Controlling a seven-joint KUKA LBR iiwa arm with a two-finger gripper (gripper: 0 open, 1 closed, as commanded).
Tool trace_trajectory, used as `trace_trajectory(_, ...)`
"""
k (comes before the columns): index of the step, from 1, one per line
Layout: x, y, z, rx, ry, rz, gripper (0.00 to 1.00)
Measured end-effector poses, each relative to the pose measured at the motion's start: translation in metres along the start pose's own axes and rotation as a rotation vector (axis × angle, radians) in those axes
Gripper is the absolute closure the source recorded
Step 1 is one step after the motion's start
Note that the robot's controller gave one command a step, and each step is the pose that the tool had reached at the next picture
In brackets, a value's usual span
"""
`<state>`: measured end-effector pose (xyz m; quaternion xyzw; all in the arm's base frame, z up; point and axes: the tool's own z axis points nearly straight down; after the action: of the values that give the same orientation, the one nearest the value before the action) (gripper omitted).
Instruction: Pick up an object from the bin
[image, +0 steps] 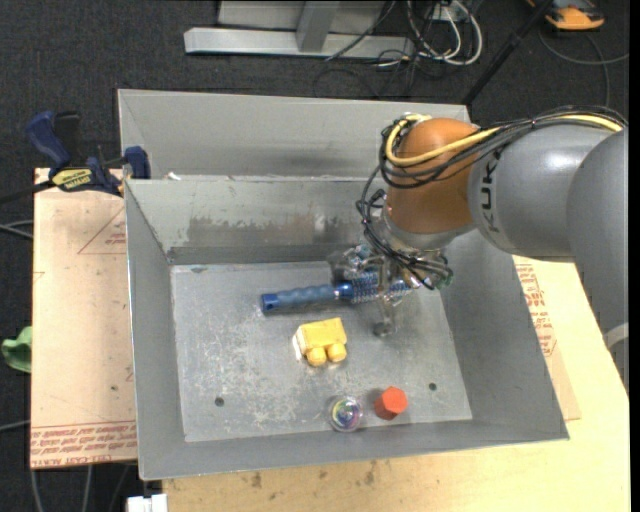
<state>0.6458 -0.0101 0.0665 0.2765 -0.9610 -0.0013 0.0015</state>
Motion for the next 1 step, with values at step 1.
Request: trace_trajectory(1,-0.0020,-0.0003,-0.0043,0.003,-0.005,-0.002,1.00)
